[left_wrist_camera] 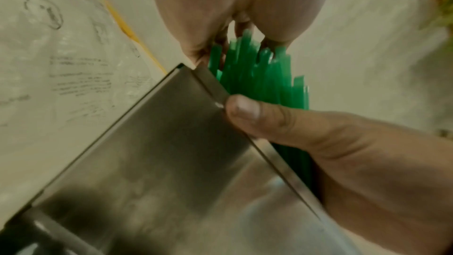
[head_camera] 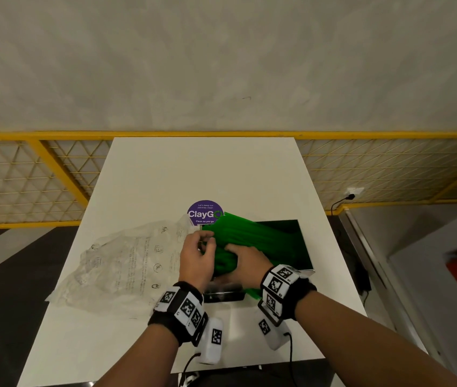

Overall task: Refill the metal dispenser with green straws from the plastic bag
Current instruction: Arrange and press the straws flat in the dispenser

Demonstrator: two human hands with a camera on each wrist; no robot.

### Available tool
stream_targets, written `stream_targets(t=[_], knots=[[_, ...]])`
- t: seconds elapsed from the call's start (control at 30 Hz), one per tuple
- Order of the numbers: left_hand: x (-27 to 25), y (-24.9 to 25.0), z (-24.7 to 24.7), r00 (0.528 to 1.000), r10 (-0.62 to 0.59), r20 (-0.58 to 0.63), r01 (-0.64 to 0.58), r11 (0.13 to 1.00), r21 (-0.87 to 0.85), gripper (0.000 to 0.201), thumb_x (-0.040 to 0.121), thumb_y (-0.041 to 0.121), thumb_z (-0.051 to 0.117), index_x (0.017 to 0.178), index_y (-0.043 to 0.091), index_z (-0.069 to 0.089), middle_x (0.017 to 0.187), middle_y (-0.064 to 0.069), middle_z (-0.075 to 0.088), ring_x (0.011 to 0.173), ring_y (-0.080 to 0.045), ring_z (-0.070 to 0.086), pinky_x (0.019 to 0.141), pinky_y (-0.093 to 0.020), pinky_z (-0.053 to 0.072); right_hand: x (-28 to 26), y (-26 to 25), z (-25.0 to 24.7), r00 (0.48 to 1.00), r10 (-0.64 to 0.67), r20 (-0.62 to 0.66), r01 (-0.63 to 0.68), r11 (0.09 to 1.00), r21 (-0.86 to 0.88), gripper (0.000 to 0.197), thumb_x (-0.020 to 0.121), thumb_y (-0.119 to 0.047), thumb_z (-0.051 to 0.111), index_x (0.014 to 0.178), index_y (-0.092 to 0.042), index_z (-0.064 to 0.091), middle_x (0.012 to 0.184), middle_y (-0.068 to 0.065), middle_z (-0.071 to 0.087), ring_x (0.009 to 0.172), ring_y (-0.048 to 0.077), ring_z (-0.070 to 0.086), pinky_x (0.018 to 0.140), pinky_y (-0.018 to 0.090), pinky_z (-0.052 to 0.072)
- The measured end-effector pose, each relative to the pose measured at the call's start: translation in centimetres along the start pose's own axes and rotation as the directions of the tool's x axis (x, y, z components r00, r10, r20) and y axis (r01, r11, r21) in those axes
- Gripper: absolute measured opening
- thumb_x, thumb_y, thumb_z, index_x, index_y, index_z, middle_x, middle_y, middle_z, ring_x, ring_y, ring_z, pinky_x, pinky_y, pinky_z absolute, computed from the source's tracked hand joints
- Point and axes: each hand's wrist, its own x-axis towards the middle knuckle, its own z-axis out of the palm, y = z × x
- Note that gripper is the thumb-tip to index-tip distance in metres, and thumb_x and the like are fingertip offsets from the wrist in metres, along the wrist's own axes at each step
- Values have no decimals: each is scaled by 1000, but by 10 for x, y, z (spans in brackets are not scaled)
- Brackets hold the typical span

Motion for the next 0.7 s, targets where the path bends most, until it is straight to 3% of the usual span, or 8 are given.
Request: stream_targets(t=[0.07,0.17,0.33,0.43,0.5,0.57,0.63,0.7], knots=[[-4,-1,-1,997,55,59,-56,998,23,6,92,16,56,93,17,61,98,-6,62,86,-8,56,75,-15,43,0,0,-5,1000,-23,-8,23,999,41,73,58,-55,79,123,-33,55,114,-7,68,104,15,63,94,36,51],[-9,1,-2,992,85,90,-82,996,-38,17,86,37,51,87,22,60,93,-4,63,90,-15,59,78,-25,48,-1,0,-13,995,-96,-28,97,994,57,57,67,-43,77,120,-30,58,107,-5,70,96,15,66,88,35,54],[-10,3,-3,993,102,65,-97,992,-80,35,75,60,47,81,26,54,87,-6,60,81,-17,56,72,-27,45,-4,-12,-18,983,-181,2,174,941,-291,56,83,-40,63,131,-21,42,108,7,66,93,28,64,76,34,52],[-12,3,-6,990,125,57,-123,991,-43,26,79,51,51,88,27,55,89,0,62,83,-13,58,73,-23,47,-3,-18,-15,975,-221,13,202,866,-458,51,87,-32,59,130,-15,37,112,10,62,98,31,62,74,35,44],[-12,-1,-6,988,150,44,-149,989,-11,24,85,35,50,103,22,60,98,3,62,90,-6,58,78,-10,45,-1,-19,-11,971,-238,3,209,846,-490,47,88,-30,59,125,-12,37,115,11,59,104,31,59,81,37,43],[-12,-6,-4,984,176,22,-177,982,63,25,90,23,48,107,13,63,100,1,59,92,-5,55,80,-1,39,1,-18,-5,973,-229,-16,195,860,-472,48,88,-29,59,126,-12,37,122,11,56,112,30,55,90,41,42],[-13,-8,-1,989,148,11,-148,983,111,20,94,15,47,103,7,63,99,-3,55,89,-11,52,81,-5,39,2,-17,0,977,-208,-39,173,893,-415,53,86,-30,62,129,-14,36,127,10,53,116,30,52,95,42,41],[-15,-9,2,993,118,20,-119,985,126,27,93,20,41,102,3,60,101,-3,50,91,-15,50,85,-15,41,1,-13,1,980,-185,-69,153,933,-326,59,82,-32,65,132,-17,37,129,9,52,118,31,51,99,42,42]])
